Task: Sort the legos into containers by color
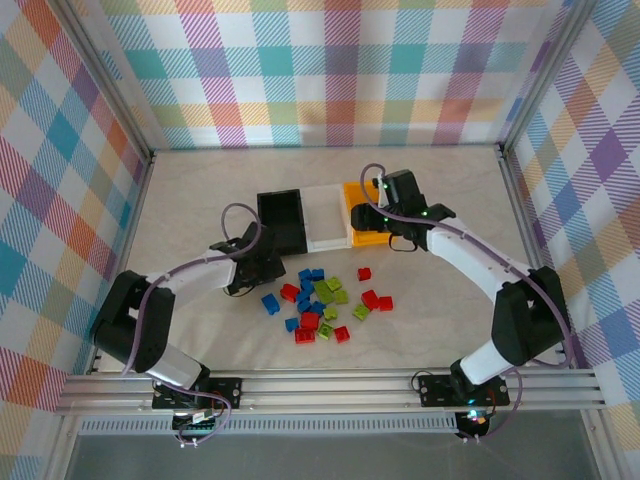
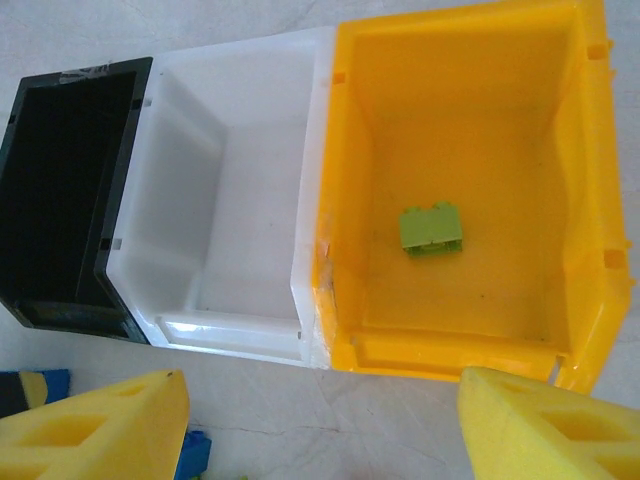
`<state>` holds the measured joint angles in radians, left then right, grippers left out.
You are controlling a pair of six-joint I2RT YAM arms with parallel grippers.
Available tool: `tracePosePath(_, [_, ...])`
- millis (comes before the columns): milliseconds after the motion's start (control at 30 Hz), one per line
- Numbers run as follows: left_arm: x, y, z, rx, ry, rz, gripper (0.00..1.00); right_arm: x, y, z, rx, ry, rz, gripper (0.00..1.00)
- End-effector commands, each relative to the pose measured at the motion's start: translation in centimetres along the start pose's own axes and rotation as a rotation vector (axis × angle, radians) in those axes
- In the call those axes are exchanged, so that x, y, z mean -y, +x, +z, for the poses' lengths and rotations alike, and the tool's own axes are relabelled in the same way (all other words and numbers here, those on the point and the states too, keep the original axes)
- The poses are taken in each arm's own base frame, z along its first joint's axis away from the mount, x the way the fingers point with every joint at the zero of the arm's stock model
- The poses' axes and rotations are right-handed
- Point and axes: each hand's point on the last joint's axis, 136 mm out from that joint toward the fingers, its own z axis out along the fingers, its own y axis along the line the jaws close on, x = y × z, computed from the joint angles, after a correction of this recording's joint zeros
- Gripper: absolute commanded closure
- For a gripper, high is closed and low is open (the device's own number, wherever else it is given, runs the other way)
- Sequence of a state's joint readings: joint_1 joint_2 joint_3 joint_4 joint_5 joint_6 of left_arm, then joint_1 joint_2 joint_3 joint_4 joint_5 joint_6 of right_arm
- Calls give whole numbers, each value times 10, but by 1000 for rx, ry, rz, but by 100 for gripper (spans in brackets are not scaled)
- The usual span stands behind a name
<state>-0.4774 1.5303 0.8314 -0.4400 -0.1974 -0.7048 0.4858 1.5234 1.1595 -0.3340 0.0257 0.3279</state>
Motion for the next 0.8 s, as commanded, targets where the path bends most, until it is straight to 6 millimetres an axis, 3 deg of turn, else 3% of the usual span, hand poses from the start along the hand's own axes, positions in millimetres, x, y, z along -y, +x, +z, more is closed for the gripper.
tracePosePath(0, [-5, -6, 3, 23, -58, 53, 0, -4, -10, -13, 57, -17, 0, 28])
tracePosePath(133, [-8, -2, 9, 7, -76, 74, 6, -4, -10, -14, 63, -22, 6, 28])
tracePosePath(467, [-5, 1, 7, 5, -39, 59, 39, -2, -11, -17, 69, -12, 8, 28])
tracePosePath(633, [-3, -1, -15, 24, 15, 33, 46, 1, -11, -18, 70, 1, 12, 28])
tracePosePath(767, [5, -11, -51, 67, 103, 6, 47, 29, -17, -13, 68, 51, 69, 25])
